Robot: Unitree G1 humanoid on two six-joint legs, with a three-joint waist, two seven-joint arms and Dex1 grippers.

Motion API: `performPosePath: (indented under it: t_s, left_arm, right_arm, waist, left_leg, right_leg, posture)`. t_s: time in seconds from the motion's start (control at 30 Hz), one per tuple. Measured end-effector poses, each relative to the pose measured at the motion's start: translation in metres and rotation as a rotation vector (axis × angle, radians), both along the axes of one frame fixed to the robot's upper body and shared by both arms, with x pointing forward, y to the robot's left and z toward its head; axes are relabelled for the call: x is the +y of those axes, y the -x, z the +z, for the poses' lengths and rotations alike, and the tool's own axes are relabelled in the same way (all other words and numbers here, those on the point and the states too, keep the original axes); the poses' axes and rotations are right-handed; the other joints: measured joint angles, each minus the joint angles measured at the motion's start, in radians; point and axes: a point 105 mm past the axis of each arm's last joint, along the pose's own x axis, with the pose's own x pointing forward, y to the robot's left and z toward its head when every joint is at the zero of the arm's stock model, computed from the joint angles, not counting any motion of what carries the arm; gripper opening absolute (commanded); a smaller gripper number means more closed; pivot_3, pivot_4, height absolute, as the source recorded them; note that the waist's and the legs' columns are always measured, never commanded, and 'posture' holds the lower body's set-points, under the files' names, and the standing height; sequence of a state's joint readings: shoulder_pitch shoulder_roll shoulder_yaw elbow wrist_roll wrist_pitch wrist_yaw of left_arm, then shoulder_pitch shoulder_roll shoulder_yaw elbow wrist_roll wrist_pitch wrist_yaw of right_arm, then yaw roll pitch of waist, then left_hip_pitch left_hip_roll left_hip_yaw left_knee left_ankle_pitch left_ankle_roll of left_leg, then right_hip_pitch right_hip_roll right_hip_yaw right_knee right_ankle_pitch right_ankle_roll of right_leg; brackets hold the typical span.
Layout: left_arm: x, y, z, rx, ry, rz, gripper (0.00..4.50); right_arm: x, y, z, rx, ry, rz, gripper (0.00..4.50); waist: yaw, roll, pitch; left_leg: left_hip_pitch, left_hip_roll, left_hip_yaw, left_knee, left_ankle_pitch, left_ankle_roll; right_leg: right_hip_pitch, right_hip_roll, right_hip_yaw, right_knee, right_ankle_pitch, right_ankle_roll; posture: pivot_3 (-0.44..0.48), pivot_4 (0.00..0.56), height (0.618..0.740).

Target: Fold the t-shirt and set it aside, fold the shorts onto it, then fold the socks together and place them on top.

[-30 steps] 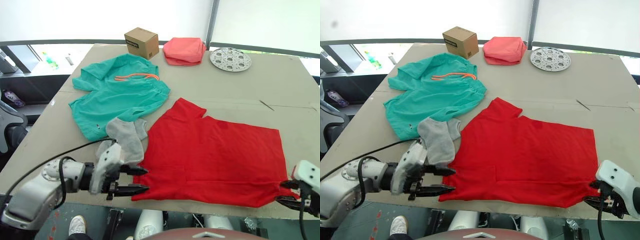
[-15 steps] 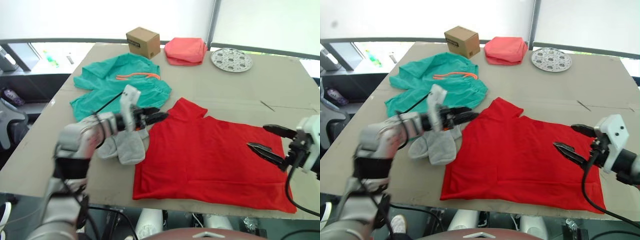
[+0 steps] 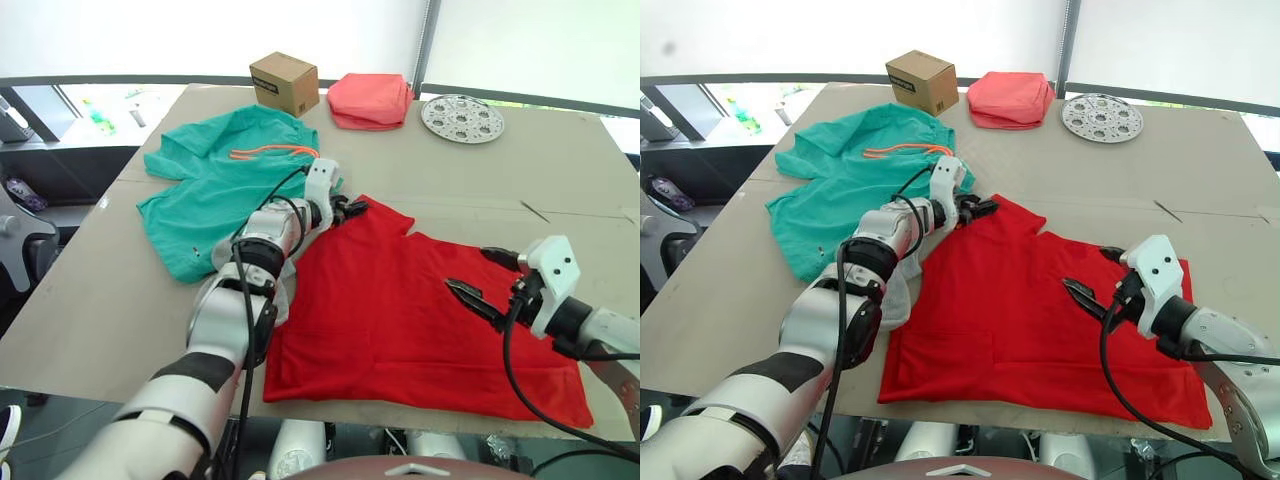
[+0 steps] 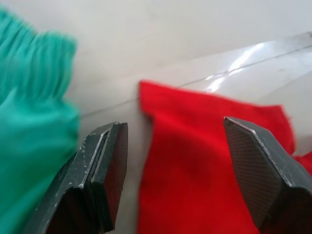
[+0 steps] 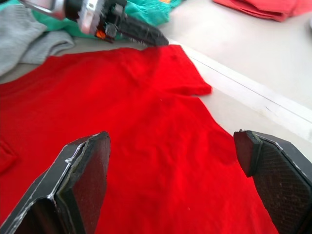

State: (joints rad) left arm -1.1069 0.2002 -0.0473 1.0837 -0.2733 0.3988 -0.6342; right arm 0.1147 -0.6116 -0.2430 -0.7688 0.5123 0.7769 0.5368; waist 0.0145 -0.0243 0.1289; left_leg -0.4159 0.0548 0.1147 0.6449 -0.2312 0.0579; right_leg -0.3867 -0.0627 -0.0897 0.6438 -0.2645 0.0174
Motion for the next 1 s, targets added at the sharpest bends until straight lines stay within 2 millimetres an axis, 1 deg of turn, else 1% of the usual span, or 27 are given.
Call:
performPosePath:
  t_s: [0.03,0.13,0.23,0.3,0.33,0.47,0.6,0.7,0.8,0.87,0.9,1.0]
  left_arm:
    - [-0.003,0.0,0.0,0.009,0.004,-0.011,3.36]
    - [-0.012,0.003,-0.001,0.049,0.026,-0.041,2.57]
    - [-0.01,0.004,-0.013,0.095,0.01,-0.022,1.09]
    - [-0.007,0.003,-0.014,0.078,-0.03,-0.012,0.19]
    - [-0.006,0.002,-0.015,0.073,-0.043,-0.013,0.03]
    - [-0.006,0.003,-0.014,0.048,-0.047,-0.04,0.03]
    - [-0.008,0.003,-0.002,-0.031,-0.016,-0.095,0.03]
    - [0.0,0.001,0.006,-0.094,-0.027,-0.112,0.03]
    - [0.009,0.001,0.002,-0.106,-0.044,-0.1,0.03]
    - [0.012,0.002,-0.001,-0.11,-0.06,-0.098,0.71]
    - [0.013,0.002,-0.003,-0.105,-0.062,-0.094,0.97]
    - [0.019,-0.003,-0.004,-0.103,-0.083,-0.024,2.42]
  right_arm:
    - [-0.001,0.0,-0.001,0.006,0.0,-0.011,4.29]
    - [-0.005,0.0,-0.005,0.016,0.004,-0.043,4.34]
    - [-0.008,0.003,-0.009,0.028,0.022,-0.065,4.34]
    - [-0.008,0.005,-0.011,0.031,0.031,-0.075,4.34]
    - [-0.008,0.006,-0.011,0.03,0.035,-0.079,4.34]
    - [-0.008,0.007,-0.01,0.02,0.043,-0.085,4.34]
    - [-0.016,-0.001,-0.012,0.027,0.05,-0.137,4.34]
    - [-0.028,-0.012,-0.017,0.056,0.058,-0.214,4.34]
    - [-0.033,-0.018,-0.018,0.068,0.061,-0.239,4.34]
    - [-0.034,-0.024,-0.016,0.07,0.05,-0.24,4.42]
    - [-0.034,-0.026,-0.015,0.075,0.042,-0.239,4.5]
    - [-0.032,-0.028,-0.013,0.076,0.037,-0.218,4.5]
  waist:
    - [0.0,0.0,0.0]
    - [0.0,0.0,0.0]
    - [-0.001,0.0,0.0]
    - [-0.001,0.0,0.0]
    - [-0.001,0.0,0.0]
    - [-0.001,0.0,0.0]
    - [-0.001,0.0,0.0]
    - [-0.003,0.0,0.0]
    - [-0.002,0.0,0.0]
    - [-0.002,0.0,0.0]
    - [-0.001,0.0,0.0]
    - [0.001,0.0,0.0]
  left_leg:
    - [0.0,0.0,0.0,0.0,0.0,0.0]
    - [0.0,0.0,0.0,0.001,0.0,0.001]
    - [0.0,0.0,0.0,0.001,0.0,0.001]
    - [0.0,0.0,0.0,0.001,0.0,0.001]
    - [0.0,0.0,0.0,0.001,0.0,0.001]
    - [0.0,0.0,0.0,0.001,0.0,0.001]
    - [0.0,0.001,0.0,0.002,0.0,0.001]
    - [0.0,0.001,0.0,0.002,0.0,0.001]
    - [0.0,0.001,0.0,0.002,0.0,0.001]
    - [0.0,0.001,0.0,0.002,0.0,0.001]
    - [0.0,0.001,0.0,0.002,0.0,0.001]
    - [0.0,0.001,-0.001,0.002,0.0,0.001]
  right_leg:
    - [0.0,0.0,0.0,0.0,0.0,0.0]
    - [0.0,0.0,0.0,0.001,0.0,0.0]
    - [0.0,0.0,0.0,0.001,0.0,0.0]
    - [0.0,0.0,0.0,0.001,0.0,0.0]
    - [0.0,0.0,0.0,0.002,0.0,0.0]
    - [0.0,0.0,0.0,0.002,0.0,0.0]
    - [0.0,0.0,0.0,0.002,0.0,0.0]
    - [0.0,-0.001,0.0,0.003,0.0,0.0]
    - [-0.001,0.0,0.0,0.004,0.0,0.0]
    - [-0.001,0.0,0.0,0.004,0.0,0.0]
    - [-0.001,0.0,0.0,0.004,0.0,0.0]
    - [-0.001,0.0,-0.001,0.004,0.0,0.0]
  posture:
    - [0.0,0.15,0.74]
    - [0.0,0.15,0.74]
    - [0.0,0.15,0.74]
    - [0.0,0.15,0.74]
    - [0.0,0.15,0.74]
    - [0.0,0.15,0.74]
    - [0.0,0.15,0.74]
    - [0.0,0.15,0.74]
    - [0.0,0.15,0.74]
    - [0.0,0.15,0.74]
    - [0.0,0.15,0.74]
    - [0.0,0.15,0.74]
